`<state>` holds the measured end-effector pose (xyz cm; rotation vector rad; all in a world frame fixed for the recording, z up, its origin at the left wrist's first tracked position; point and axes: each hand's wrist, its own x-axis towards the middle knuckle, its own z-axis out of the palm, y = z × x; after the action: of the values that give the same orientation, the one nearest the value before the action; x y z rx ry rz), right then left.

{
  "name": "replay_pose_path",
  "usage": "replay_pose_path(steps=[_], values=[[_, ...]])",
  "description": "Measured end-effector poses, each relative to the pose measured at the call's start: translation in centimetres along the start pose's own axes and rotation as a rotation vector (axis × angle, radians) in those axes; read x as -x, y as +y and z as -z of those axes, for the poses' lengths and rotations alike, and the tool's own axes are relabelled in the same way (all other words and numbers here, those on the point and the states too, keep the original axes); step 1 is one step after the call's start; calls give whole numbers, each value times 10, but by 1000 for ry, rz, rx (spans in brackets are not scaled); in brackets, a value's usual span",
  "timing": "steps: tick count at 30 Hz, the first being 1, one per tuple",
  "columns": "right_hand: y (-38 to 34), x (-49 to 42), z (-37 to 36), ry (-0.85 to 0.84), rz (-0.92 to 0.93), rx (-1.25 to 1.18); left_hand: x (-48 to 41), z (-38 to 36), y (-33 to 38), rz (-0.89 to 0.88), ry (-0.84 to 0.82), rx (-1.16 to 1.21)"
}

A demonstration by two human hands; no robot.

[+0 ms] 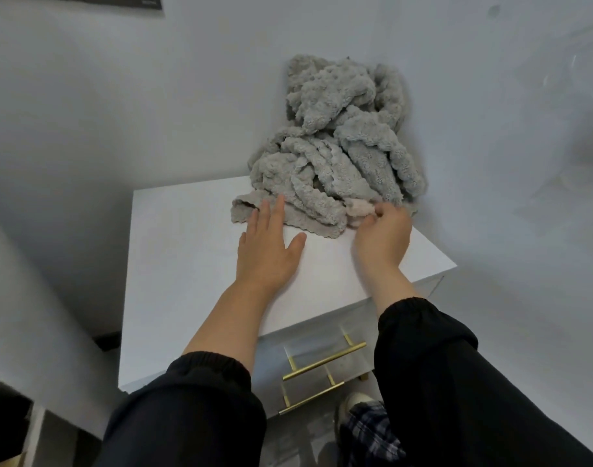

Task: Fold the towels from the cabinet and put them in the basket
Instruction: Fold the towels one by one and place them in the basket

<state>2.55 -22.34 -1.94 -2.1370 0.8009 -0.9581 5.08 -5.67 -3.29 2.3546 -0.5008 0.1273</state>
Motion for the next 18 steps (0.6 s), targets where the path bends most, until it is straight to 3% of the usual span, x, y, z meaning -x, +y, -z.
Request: replay_pose_path(steps=[6, 9, 12, 15, 18], values=[[-53, -8, 40, 184, 49, -525, -6, 8, 1, -12, 44, 221], [-69, -15, 60, 210, 67, -585, -4, 15, 2, -12, 59, 399], [-77, -17, 75, 173, 37, -622, 0, 20, 2, 3, -31, 473], [-81, -19, 85, 16, -80, -722, 3, 28, 4, 76, 33, 571], [-86, -11, 84, -276, -273, -1064, 7, 43, 12, 49, 138, 628]])
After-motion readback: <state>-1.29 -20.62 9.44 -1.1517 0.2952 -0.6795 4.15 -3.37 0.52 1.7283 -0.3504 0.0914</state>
